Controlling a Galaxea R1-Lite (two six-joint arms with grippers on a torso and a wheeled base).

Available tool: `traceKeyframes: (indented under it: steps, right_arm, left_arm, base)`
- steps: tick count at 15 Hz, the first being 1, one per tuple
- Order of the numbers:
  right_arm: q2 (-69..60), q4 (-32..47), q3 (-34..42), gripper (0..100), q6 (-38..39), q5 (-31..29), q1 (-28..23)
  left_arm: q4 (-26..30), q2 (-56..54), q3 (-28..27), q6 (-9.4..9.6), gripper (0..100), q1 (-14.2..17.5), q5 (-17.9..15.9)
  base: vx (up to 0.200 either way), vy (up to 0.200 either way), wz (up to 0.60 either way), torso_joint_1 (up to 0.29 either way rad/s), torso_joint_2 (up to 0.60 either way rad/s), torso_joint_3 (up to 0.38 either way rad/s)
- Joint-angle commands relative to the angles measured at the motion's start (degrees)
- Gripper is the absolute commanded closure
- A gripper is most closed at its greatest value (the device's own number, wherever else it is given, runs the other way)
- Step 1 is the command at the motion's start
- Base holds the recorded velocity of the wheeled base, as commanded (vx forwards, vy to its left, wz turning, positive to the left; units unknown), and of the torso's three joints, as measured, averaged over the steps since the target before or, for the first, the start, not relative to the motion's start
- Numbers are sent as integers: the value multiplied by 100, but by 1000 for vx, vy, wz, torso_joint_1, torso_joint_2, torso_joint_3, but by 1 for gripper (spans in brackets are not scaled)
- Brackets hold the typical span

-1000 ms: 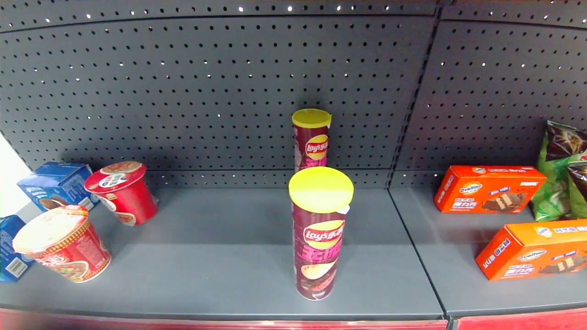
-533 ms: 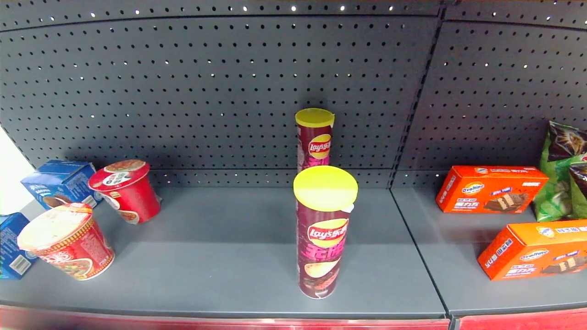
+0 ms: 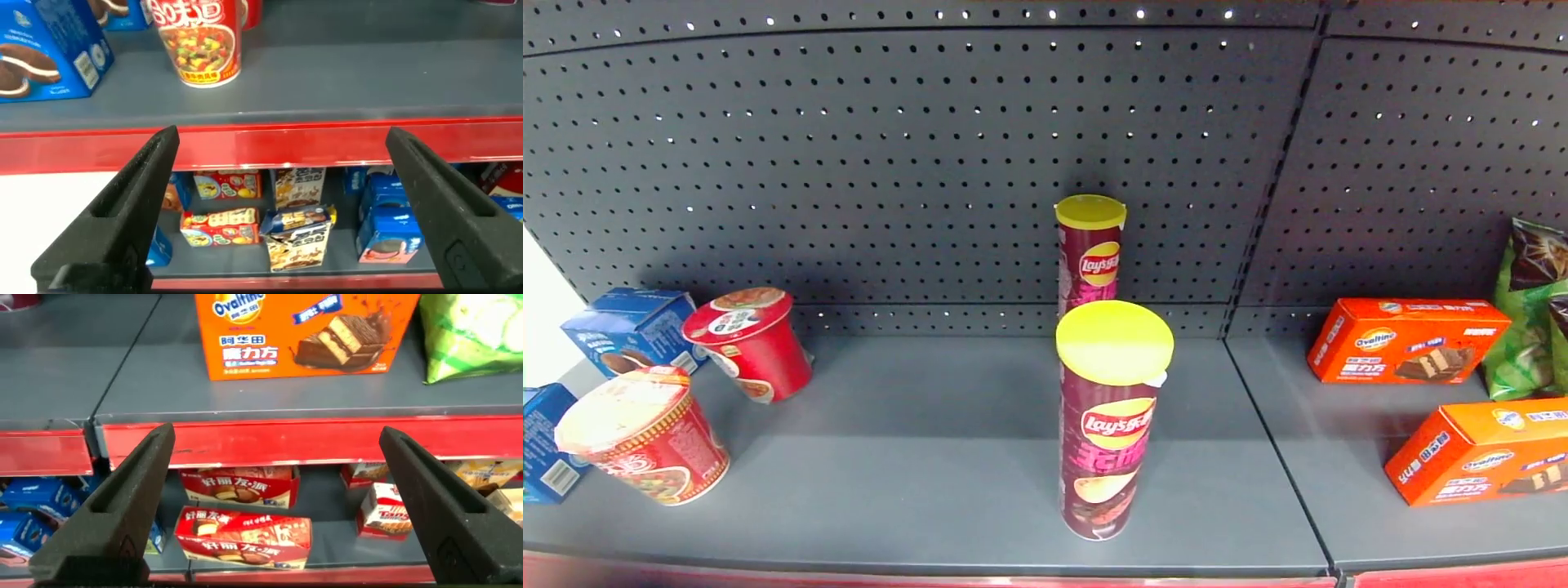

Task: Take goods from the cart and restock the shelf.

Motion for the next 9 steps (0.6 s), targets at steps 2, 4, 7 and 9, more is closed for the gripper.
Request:
traceKeyframes:
  steps: [2, 4, 7, 9]
  right_arm:
    - [9, -1, 0, 0, 0, 1, -7]
    - [9, -1, 0, 0, 0, 1, -7]
    - [9, -1, 0, 0, 9, 1, -7]
    - [9, -1, 0, 0, 0, 1, -7]
  left_arm:
    - [-1, -2, 1, -5, 0, -3, 3]
    - [-1, -2, 1, 4, 0, -3, 3]
    - [-1, -2, 1, -5, 0, -3, 3]
    - [-1, -2, 1, -5, 0, -3, 3]
  base:
    - [0, 0, 0, 0, 0, 0]
    - [0, 0, 0, 0, 0, 0]
    - [0, 0, 0, 0, 0, 0]
    - [0, 0, 0, 0, 0, 0]
